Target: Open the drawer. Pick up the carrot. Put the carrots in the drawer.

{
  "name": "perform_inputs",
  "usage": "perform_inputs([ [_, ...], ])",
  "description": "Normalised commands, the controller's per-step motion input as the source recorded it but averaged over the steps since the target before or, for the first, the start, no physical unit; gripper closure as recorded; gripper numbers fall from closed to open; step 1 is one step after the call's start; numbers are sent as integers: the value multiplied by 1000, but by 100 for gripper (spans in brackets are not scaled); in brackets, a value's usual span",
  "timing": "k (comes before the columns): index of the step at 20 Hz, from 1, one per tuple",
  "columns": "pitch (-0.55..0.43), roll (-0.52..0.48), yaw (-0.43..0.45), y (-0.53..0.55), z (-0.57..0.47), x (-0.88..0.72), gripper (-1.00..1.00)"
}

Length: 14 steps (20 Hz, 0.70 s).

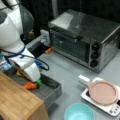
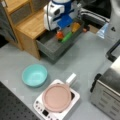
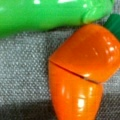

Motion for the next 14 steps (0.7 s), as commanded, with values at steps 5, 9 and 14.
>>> perform_inputs([
  [5, 6, 74, -246, 304, -7, -160, -100],
  [9, -12, 69, -308, 327, -53, -223, -100],
  [14, -16, 48, -363, 314, -22, -249, -100],
])
